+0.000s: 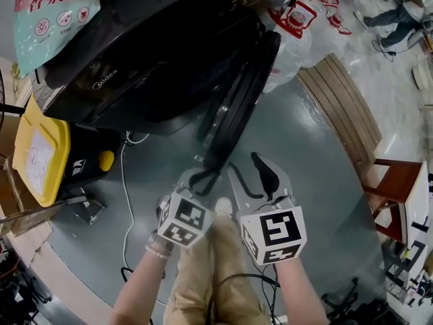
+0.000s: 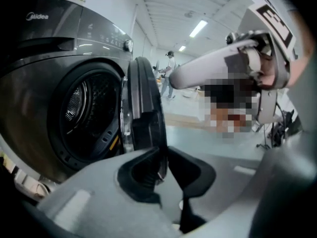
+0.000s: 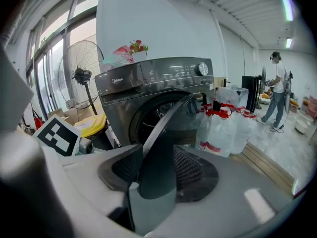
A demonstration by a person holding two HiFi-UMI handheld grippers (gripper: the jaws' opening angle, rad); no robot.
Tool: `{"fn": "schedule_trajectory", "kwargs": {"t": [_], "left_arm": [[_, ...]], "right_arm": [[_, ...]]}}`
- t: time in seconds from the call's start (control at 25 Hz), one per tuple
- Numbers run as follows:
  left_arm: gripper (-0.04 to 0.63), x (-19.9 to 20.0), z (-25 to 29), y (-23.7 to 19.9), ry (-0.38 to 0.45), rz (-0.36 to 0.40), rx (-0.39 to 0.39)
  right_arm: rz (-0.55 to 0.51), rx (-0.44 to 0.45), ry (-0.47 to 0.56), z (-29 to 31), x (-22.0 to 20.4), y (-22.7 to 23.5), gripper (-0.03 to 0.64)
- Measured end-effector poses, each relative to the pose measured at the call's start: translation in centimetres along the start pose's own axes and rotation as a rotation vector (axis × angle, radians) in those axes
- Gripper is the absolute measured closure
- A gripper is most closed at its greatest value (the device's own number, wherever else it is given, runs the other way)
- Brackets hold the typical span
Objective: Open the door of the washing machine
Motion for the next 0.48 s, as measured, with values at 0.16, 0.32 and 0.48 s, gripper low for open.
{"fn": "schedule_trajectory", "kwargs": {"t": [0.16, 0.32, 0.48], "left_arm": [[0.553, 0.5, -0.7, 0.5, 0.019, -0.001, -0.019], [0.594, 0.6, -2.6, -0.9, 0.033, -0.008, -0.002], [0.601, 0.2, -4.8, -2.6, 0.037, -0.005, 0.025]], "right_arm": [[0.029, -0.004, 0.007, 0.1, 0.4, 0.4, 0.437], [0.054, -0.017, 0.017, 0.9, 0.6, 0.6, 0.437], [0.097, -0.060, -0.004, 1.6, 0.4, 1.2, 0.437]]}}
Point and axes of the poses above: the fingertips, and each gripper's own axes: z forward along the fingers, y to its right, x out of its top, the point moved 3 cm from there along -z, backward along the fingers, and after that the axes turned 13 degrees about x, right-handed, at the moved point
